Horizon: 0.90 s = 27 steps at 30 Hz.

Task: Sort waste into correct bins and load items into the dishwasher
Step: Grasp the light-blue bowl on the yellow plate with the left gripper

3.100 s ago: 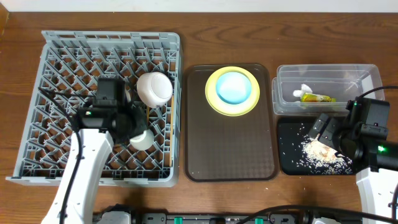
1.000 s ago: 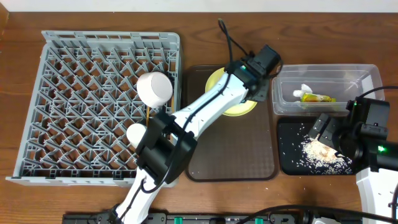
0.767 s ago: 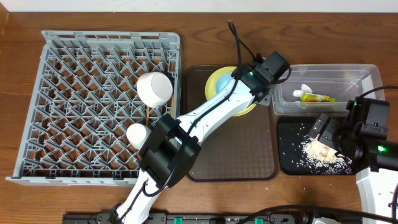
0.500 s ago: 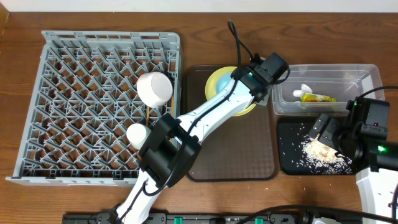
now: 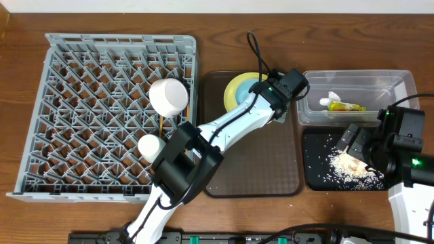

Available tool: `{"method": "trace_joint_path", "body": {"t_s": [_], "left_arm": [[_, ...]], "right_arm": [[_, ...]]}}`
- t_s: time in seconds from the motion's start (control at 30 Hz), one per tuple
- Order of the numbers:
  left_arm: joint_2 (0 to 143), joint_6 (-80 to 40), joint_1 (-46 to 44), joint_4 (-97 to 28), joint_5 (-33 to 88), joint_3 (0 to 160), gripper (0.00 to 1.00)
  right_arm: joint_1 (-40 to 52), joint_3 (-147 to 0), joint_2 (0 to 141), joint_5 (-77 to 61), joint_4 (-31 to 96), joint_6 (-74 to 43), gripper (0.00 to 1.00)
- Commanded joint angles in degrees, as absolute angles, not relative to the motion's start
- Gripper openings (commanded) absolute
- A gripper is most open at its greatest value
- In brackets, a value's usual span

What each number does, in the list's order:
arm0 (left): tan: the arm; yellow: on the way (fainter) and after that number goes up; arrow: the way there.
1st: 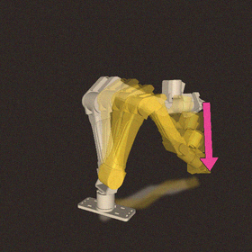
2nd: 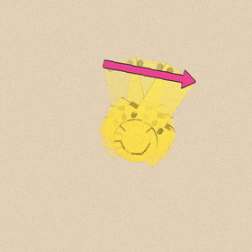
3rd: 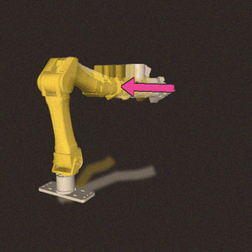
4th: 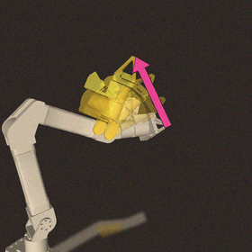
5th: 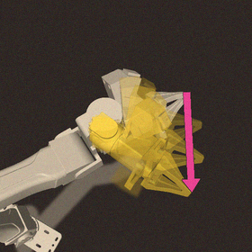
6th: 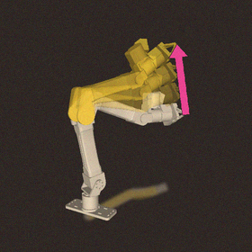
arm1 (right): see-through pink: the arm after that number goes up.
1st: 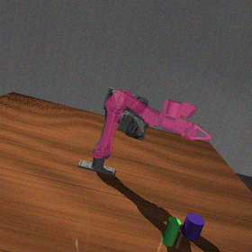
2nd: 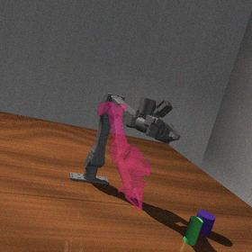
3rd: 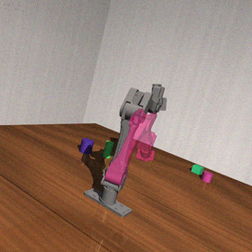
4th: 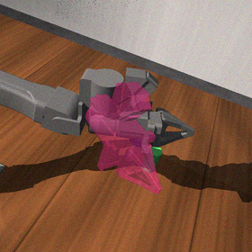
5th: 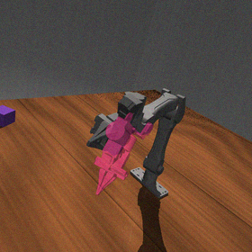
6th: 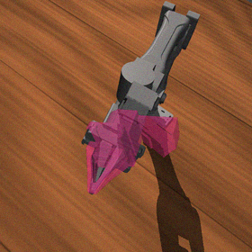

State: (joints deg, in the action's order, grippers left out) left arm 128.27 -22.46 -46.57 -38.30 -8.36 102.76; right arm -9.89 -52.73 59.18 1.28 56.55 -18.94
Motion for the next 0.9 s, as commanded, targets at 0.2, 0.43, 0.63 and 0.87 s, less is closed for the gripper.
{"method": "trace_joint_path", "body": {"t_s": [0.2,0.43,0.63,0.87], "left_arm": [[128.6,-22.1,-46.4,-35.4,-10.2,97.4,0.29],[126.2,-22.1,-46.3,-35.6,-13.1,98.3,0.08],[116.0,-22.1,-45.4,-37.2,-14.5,99.8,0.08],[100.5,-22.1,-38.9,-40.4,-1.3,99.8,0.08]], "right_arm": [[-10.3,-53.2,58.9,1.5,56.6,-19.2,0.99],[-10.3,-53.2,58.9,1.5,56.6,-19.2,0.99],[-10.3,-53.2,58.9,1.5,56.6,-19.2,0.99],[-10.3,-53.2,58.9,1.5,56.6,-19.2,0.99]]}}
